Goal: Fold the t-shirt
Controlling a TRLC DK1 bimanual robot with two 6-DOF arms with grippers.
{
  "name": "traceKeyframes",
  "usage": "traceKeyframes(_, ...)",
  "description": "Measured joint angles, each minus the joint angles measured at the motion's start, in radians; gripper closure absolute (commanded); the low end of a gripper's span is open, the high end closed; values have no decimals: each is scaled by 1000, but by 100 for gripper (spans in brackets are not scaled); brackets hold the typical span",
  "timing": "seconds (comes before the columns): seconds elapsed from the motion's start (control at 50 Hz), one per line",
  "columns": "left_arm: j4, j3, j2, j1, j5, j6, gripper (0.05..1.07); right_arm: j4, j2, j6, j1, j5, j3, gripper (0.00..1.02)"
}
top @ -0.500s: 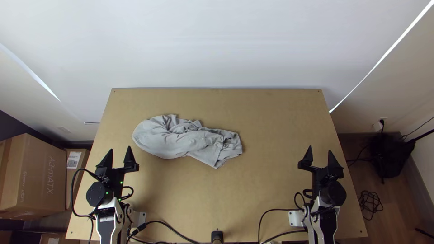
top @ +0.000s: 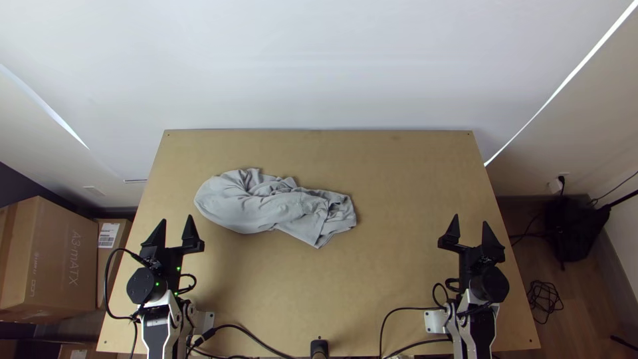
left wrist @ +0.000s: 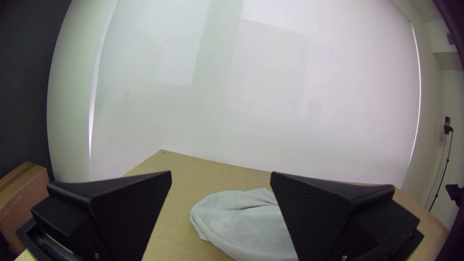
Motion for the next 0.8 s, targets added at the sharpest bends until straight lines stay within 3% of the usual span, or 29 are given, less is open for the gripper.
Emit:
traceKeyframes(0.3, 0, 0, 0, 0, 0, 0, 9, 0, 0, 2, 2, 0, 0, 3)
traceKeyframes(0.54, 0, 0, 0, -1, 0, -5, 9, 0, 0, 55, 63, -1, 0, 3)
traceKeyframes(0.8, 0, 0, 0, -65, -4, -46, 9, 0, 0, 62, 63, 0, 0, 3)
